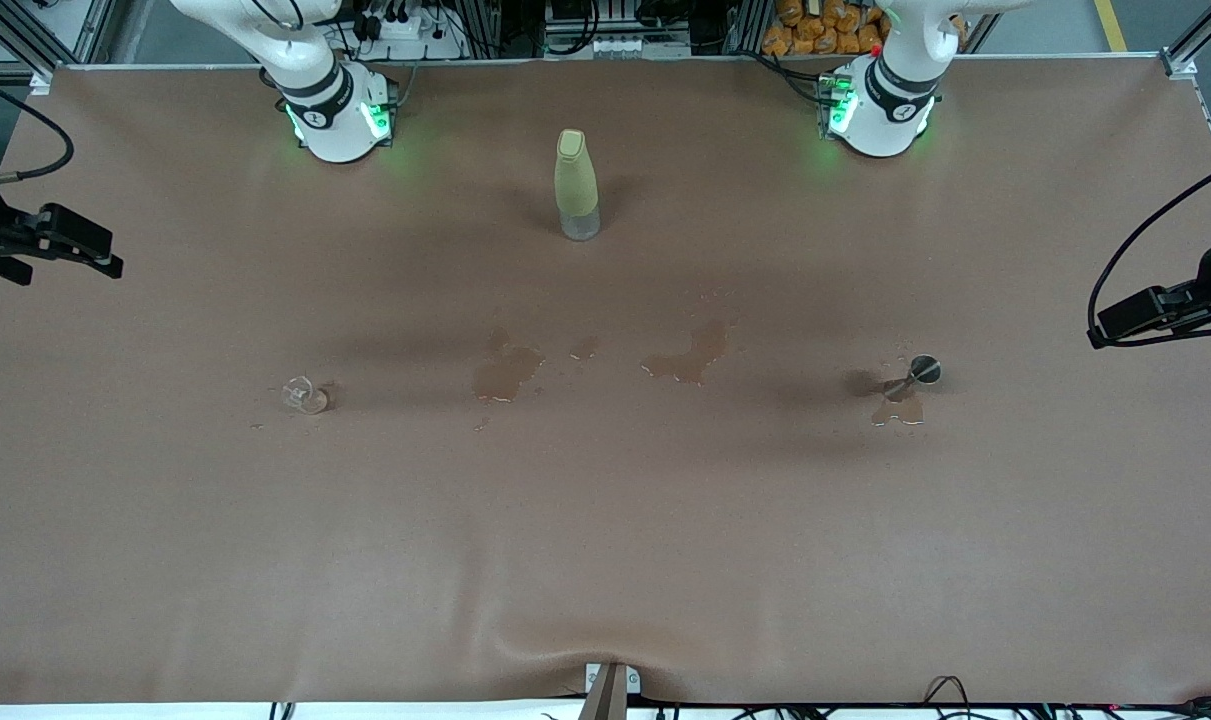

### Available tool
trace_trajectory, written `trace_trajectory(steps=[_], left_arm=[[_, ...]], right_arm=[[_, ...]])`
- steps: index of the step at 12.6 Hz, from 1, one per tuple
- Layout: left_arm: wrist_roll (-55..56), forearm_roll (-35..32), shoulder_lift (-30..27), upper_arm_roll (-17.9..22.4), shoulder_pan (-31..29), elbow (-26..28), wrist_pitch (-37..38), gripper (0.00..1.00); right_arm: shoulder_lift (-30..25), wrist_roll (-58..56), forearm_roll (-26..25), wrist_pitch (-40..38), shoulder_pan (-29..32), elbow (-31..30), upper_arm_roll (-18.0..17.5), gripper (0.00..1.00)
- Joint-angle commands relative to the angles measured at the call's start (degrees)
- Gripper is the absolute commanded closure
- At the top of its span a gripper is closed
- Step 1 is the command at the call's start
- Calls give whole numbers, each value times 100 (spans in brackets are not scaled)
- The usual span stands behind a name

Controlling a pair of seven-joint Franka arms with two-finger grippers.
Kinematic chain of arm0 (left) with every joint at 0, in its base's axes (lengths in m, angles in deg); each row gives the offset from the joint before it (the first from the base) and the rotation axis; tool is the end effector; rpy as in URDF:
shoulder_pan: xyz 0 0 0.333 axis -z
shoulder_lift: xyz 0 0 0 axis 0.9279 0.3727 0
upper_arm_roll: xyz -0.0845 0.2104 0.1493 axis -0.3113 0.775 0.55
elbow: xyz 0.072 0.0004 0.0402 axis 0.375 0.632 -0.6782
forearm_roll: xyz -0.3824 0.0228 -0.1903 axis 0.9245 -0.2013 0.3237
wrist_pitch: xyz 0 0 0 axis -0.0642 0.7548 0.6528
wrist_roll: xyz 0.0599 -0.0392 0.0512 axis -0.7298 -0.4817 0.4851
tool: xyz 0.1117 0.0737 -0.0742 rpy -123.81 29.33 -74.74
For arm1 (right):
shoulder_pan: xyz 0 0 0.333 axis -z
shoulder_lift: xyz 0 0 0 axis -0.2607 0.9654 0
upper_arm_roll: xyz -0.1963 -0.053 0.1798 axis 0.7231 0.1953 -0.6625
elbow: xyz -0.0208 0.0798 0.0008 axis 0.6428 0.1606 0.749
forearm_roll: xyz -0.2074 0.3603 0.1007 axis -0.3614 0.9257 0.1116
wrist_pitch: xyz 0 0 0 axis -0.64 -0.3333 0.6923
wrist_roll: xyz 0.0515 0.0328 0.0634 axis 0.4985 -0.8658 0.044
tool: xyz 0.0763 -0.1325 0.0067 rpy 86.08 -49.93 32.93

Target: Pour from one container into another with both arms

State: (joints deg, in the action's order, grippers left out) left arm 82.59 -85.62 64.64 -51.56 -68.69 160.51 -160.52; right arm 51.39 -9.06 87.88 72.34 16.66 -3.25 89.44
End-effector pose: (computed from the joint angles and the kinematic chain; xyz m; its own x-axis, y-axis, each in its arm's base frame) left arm 0.6353 0.0260 0.4935 0.9833 0.1812 0.0185 0.1798 -0.9818 0.0618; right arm 0.5923 -0.0149 0.5457 0.9972 0.0625 -0.0422 0.0617 -0.9979 -0.0203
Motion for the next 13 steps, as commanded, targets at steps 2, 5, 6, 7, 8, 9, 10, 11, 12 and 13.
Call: trace_trajectory(steps=[2, 5, 6, 7, 8, 9, 10, 11, 12, 13], left_arm=[[102, -361, 7, -36, 22, -58, 100, 0], [102, -362, 7, -36, 40, -67, 100, 0], [102, -362, 7, -36, 40, -67, 100, 0], [102, -362, 7, -36, 40, -67, 100, 0], [102, -362, 7, -36, 40, -67, 100, 0], [102, -353, 7, -36, 40, -67, 100, 0], [102, -353, 7, -36, 40, -58, 100, 0], [102, -362, 7, -36, 31, -58, 100, 0], [102, -362, 7, -36, 31, -58, 100, 0], [102, -362, 7, -36, 40, -58, 100, 0]], right_arm=[[-121, 19, -174, 8, -58, -89, 64, 0], [-86, 71, -174, -1, -49, -10, 55, 0], [-86, 71, -174, 8, -49, 7, 55, 0], [-69, 71, -157, 8, -49, 42, 55, 0], [-60, 71, -157, 8, -49, 43, 55, 0], [-60, 80, -130, 8, -23, 51, 55, 0], [-60, 80, -121, 25, -40, 52, 64, 0], [-51, 80, -121, 34, -23, 60, 64, 0], [-51, 80, -113, 34, -14, 60, 64, 0], [-51, 80, -113, 34, -14, 60, 64, 0]])
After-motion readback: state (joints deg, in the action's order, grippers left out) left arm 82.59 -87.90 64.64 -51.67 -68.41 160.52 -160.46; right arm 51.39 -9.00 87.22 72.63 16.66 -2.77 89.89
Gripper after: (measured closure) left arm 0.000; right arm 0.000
